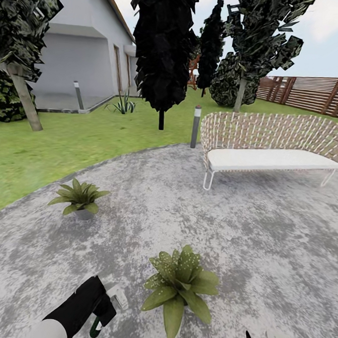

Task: Pick up the pesticide atomizer in the garden and spray insectifuge to fully cover both potted plants in the garden.

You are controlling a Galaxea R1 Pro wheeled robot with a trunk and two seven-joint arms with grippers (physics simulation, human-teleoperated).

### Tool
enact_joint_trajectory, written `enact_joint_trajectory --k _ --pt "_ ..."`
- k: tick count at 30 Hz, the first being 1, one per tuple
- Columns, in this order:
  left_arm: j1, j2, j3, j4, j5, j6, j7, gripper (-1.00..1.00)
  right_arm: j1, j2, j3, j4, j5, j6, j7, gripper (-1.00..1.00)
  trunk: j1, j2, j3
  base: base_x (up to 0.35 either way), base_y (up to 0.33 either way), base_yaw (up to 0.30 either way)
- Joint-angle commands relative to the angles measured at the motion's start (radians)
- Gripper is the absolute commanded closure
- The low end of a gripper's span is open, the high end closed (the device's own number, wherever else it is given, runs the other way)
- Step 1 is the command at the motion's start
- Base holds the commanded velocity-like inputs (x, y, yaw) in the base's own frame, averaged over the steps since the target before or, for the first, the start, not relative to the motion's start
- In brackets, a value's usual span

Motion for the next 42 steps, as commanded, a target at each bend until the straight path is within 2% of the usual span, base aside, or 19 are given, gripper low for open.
enact_joint_trajectory --k 1,5,7,10,11,14,15,16,19,23,28,33,42 --pt "0.000 -0.009 -0.001 0.000 -0.011 0.003 -0.008 1.00 -0.001 0.000 -0.008 0.000 0.003 -0.004 0.008 -1.00 0.000 0.000 -0.001 0.000 0.000 0.274" --pt "-0.001 -0.025 -0.006 0.006 -0.010 0.000 -0.016 1.00 -0.001 0.000 -0.008 0.000 0.003 -0.004 0.008 -1.00 0.000 0.000 -0.001 0.000 0.000 0.277" --pt "-0.006 -0.025 -0.027 0.008 -0.010 0.001 -0.021 1.00 -0.001 0.000 -0.008 0.000 0.003 -0.004 0.008 -1.00 0.000 0.000 -0.001 0.000 0.000 0.261" --pt "-0.014 -0.024 -0.130 0.010 -0.012 0.013 -0.094 1.00 -0.001 0.000 -0.009 0.000 0.003 -0.004 0.008 -1.00 0.000 0.000 -0.001 0.000 0.000 0.091" --pt "-0.076 -0.025 -0.214 0.013 -0.012 0.029 -0.189 1.00 -0.001 -0.002 -0.009 0.000 0.003 -0.004 0.008 -1.00 0.000 0.000 -0.001 0.000 0.000 0.008" --pt "-0.133 -0.033 -0.241 0.013 -0.012 0.099 -0.231 1.00 -0.001 -0.003 -0.009 0.000 0.003 -0.004 0.008 -1.00 0.000 0.000 -0.001 0.000 0.000 0.003" --pt "-0.166 -0.043 -0.277 0.013 -0.011 0.114 -0.242 1.00 -0.001 -0.003 -0.008 0.000 0.003 -0.004 0.008 -1.00 0.000 0.000 -0.001 0.000 0.000 0.000" --pt "-0.182 -0.047 -0.293 0.013 -0.011 0.122 -0.260 1.00 -0.001 -0.003 -0.009 -0.001 0.003 -0.004 0.008 -1.00 0.000 0.000 -0.001 0.000 0.000 0.000" --pt "-0.191 -0.041 -0.322 0.016 -0.011 0.130 -0.311 1.00 -0.001 -0.004 -0.010 -0.001 0.003 -0.004 0.008 -1.00 0.000 0.000 -0.001 0.000 0.000 0.000" --pt "-0.184 -0.035 -0.328 0.048 -0.011 0.129 -0.320 1.00 -0.001 -0.004 -0.010 -0.001 0.003 -0.004 0.008 -1.00 0.000 0.000 -0.001 0.000 0.000 0.000" --pt "-0.181 -0.030 -0.331 0.153 -0.012 0.119 -0.321 1.00 -0.001 -0.004 -0.010 -0.001 0.003 -0.004 0.006 -1.00 0.000 0.000 -0.001 0.000 0.000 -0.028" --pt "-0.181 -0.012 -0.331 0.160 -0.016 0.117 -0.321 1.00 -0.001 -0.004 -0.010 -0.001 0.003 -0.004 0.006 -1.00 0.000 0.000 -0.001 0.000 0.000 -0.256" --pt "-0.195 -0.025 -0.331 0.146 -0.016 0.120 -0.326 1.00 -0.001 -0.003 -0.010 -0.001 0.003 -0.004 0.006 -1.00 0.000 0.000 -0.001 0.000 0.000 -0.100"
